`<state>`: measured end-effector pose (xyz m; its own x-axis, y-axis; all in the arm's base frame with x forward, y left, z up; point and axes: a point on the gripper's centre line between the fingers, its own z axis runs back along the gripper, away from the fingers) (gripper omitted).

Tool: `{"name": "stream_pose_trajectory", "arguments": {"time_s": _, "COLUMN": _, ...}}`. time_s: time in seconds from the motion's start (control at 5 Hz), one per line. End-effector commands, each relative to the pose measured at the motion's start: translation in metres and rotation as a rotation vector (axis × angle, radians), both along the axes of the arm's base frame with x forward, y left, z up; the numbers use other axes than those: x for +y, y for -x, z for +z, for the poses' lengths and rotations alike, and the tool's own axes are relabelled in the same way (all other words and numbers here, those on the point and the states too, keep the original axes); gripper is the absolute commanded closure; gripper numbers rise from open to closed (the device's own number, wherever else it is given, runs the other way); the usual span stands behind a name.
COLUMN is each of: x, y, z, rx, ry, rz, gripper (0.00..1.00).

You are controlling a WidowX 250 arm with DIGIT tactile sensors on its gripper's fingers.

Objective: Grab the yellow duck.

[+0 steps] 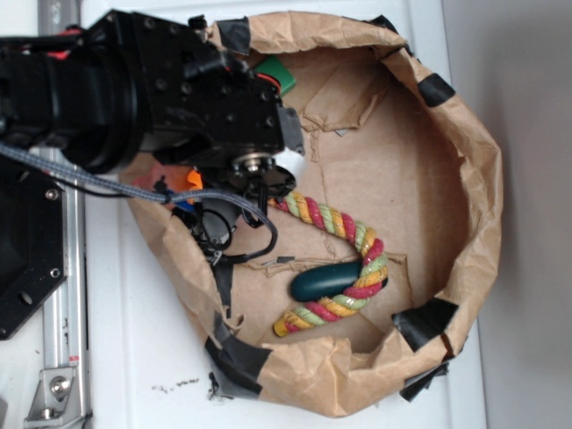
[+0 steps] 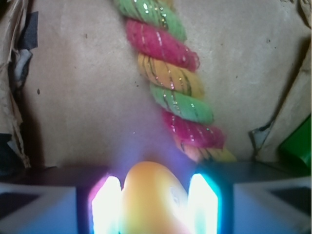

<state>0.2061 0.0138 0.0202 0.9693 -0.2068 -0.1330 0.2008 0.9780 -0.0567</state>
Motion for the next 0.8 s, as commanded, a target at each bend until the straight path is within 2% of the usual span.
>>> {"name": "stream_pose_trajectory", "arguments": {"time_s": 0.0, "x": 0.019, "y": -0.027, "z": 0.071, "rx": -0.157, "ry": -0.005, "rz": 0.087, "gripper": 1.00}}
{"name": "stream_pose_trajectory", "arguments": {"time_s": 0.2, "x": 0.021, "y": -0.051, "z": 0.123, "rx": -0.280, "ry": 0.039, "rz": 0.134, "gripper": 1.00}}
{"name": "stream_pose_trajectory", "arguments": {"time_s": 0.4, "x": 0.017, "y": -0.062, "z": 0.136, "rx": -0.336, "ry": 0.072, "rz": 0.126, "gripper": 1.00}}
{"name": "stream_pose_trajectory", "arguments": {"time_s": 0.6, "x": 0.013, "y": -0.070, "z": 0.135, "rx": -0.394, "ry": 0.069, "rz": 0.142, "gripper": 1.00}}
